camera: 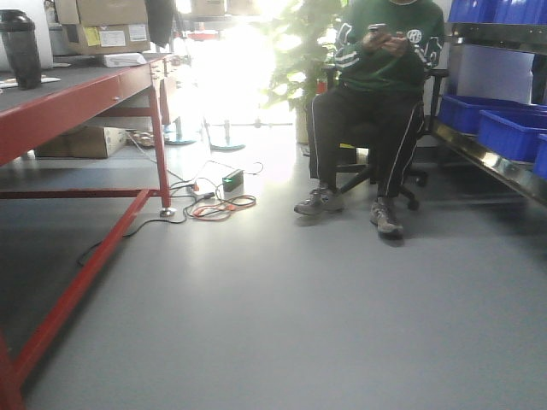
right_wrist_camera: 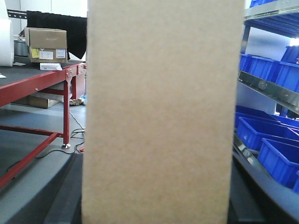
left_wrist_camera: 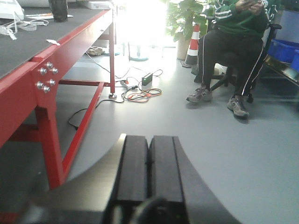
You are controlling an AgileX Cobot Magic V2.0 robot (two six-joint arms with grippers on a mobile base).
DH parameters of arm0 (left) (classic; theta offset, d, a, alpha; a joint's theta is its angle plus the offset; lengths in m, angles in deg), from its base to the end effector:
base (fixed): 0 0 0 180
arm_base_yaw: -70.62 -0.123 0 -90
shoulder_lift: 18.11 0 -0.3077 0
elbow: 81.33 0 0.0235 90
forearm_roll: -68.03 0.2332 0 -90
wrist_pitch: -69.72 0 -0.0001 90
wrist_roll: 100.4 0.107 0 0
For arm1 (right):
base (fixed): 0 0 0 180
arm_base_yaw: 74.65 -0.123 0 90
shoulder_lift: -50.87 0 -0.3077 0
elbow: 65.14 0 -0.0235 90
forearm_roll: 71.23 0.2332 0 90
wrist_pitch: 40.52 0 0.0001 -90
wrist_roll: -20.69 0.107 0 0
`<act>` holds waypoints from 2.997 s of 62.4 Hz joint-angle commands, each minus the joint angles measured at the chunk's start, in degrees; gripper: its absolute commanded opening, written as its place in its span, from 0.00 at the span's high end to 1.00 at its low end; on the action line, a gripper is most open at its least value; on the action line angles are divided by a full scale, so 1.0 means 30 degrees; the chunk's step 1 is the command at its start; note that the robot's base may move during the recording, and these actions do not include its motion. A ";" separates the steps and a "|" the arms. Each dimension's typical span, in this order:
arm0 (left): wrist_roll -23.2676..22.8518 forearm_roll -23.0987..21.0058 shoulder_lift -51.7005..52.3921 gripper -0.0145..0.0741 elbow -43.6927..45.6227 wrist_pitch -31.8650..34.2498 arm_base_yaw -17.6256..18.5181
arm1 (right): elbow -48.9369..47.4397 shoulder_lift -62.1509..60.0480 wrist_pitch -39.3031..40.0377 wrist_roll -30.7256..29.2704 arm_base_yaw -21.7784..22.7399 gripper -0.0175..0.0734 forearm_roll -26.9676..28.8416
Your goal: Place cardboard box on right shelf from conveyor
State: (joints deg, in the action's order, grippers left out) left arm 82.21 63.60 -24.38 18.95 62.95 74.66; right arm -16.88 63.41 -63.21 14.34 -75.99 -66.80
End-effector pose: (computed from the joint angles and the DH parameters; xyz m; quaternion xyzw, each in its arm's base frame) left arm 0.0318 -0.0032 0.1911 0.0174 0.7236 -0.0384 0.6889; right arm -0.0021 0.0031 0.3362 -0.0320 0.6647 0.0039 0.7464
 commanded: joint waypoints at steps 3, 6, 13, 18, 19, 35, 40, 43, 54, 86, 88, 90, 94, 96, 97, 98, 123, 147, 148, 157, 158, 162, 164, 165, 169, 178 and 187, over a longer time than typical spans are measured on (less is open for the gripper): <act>0.0004 -0.0112 0.0103 0.97 -0.0116 0.1628 0.0037 | -0.0499 0.0280 0.1881 -0.0090 0.0114 0.75 -0.0027; 0.0004 -0.0112 0.0103 0.97 -0.0116 0.1628 0.0037 | -0.0499 0.0280 0.1881 -0.0090 0.0114 0.75 -0.0027; 0.0004 -0.0112 0.0103 0.97 -0.0116 0.1628 0.0037 | -0.0499 0.0280 0.1881 -0.0090 0.0114 0.75 -0.0027; 0.0004 -0.0112 0.0103 0.97 -0.0116 0.1628 0.0037 | -0.0499 0.0280 0.1881 -0.0090 0.0114 0.75 -0.0027; 0.0004 -0.0112 0.0103 0.97 -0.0116 0.1628 0.0037 | -0.0499 0.0280 0.1881 -0.0090 0.0114 0.75 -0.0027; 0.0004 -0.0112 0.0103 0.97 -0.0116 0.1628 0.0037 | -0.0499 0.0280 0.1881 -0.0090 0.0114 0.75 -0.0027; 0.0004 -0.0112 0.0103 0.97 -0.0116 0.1628 0.0037 | -0.0499 0.0280 0.1881 -0.0090 0.0114 0.75 -0.0027; 0.0004 -0.0112 0.0103 0.97 -0.0116 0.1628 0.0037 | -0.0499 0.0280 0.1881 -0.0090 0.0114 0.75 -0.0027; 0.0004 -0.0112 0.0103 0.97 -0.0116 0.1628 0.0037 | -0.0499 0.0280 0.1881 -0.0090 0.0114 0.75 -0.0027; 0.0004 -0.0112 0.0103 0.97 -0.0116 0.1628 0.0037 | -0.0499 0.0280 0.1881 -0.0090 0.0114 0.75 -0.0027; 0.0004 -0.0112 0.0103 0.97 -0.0116 0.1628 0.0037 | -0.0499 0.0280 0.1881 -0.0090 0.0114 0.75 -0.0027; 0.0004 -0.0112 0.0103 0.97 -0.0116 0.1628 0.0037 | -0.0499 0.0280 0.1881 -0.0090 0.0114 0.75 -0.0027; 0.0004 -0.0112 0.0103 0.97 -0.0116 0.1628 0.0037 | -0.0499 0.0280 0.1881 -0.0090 0.0114 0.75 -0.0027; 0.0004 -0.0112 0.0103 0.97 -0.0116 0.1628 0.0037 | -0.0499 0.0280 0.1881 -0.0090 0.0114 0.75 -0.0027; 0.0004 -0.0112 0.0103 0.97 -0.0116 0.1628 0.0037 | -0.0499 0.0280 0.1881 -0.0090 0.0114 0.75 -0.0027; 0.0004 -0.0112 0.0103 0.97 -0.0116 0.1628 0.0037 | -0.0499 0.0280 0.1881 -0.0090 0.0114 0.75 -0.0027; 0.0004 -0.0112 0.0103 0.97 -0.0116 0.1628 0.0037 | -0.0499 0.0280 0.1881 -0.0090 0.0114 0.75 -0.0027; 0.0004 -0.0112 0.0103 0.97 -0.0116 0.1628 0.0037 | -0.0499 0.0280 0.1881 -0.0090 0.0114 0.75 -0.0027; 0.0004 -0.0112 0.0103 0.97 -0.0116 0.1628 0.0037 | -0.0499 0.0280 0.1881 -0.0090 0.0114 0.75 -0.0027; 0.0004 -0.0112 0.0103 0.97 -0.0116 0.1628 0.0037 | -0.0499 0.0280 0.1881 -0.0090 0.0114 0.75 -0.0027; 0.0004 -0.0112 0.0103 0.97 -0.0116 0.1628 0.0037 | -0.0499 0.0280 0.1881 -0.0090 0.0114 0.75 -0.0027; 0.0004 -0.0112 0.0103 0.97 -0.0116 0.1628 0.0037 | -0.0499 0.0280 0.1881 -0.0090 0.0114 0.75 -0.0027; 0.0004 -0.0112 0.0103 0.97 -0.0116 0.1628 0.0037 | -0.0499 0.0280 0.1881 -0.0090 0.0114 0.75 -0.0027; 0.0004 -0.0112 0.0103 0.97 -0.0116 0.1628 0.0037 | -0.0499 0.0280 0.1881 -0.0090 0.0114 0.75 -0.0027; 0.0004 -0.0112 0.0103 0.97 -0.0116 0.1628 0.0037 | -0.0499 0.0280 0.1881 -0.0090 0.0114 0.75 -0.0027; 0.0004 -0.0112 0.0103 0.97 -0.0116 0.1628 0.0037 | -0.0499 0.0280 0.1881 -0.0090 0.0114 0.75 -0.0027; 0.0004 -0.0112 0.0103 0.97 -0.0116 0.1628 0.0037 | -0.0499 0.0280 0.1881 -0.0090 0.0114 0.75 -0.0027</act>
State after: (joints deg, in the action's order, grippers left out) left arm 82.21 63.60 -24.38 18.95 62.95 74.66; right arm -16.88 63.41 -63.21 14.34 -75.99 -66.70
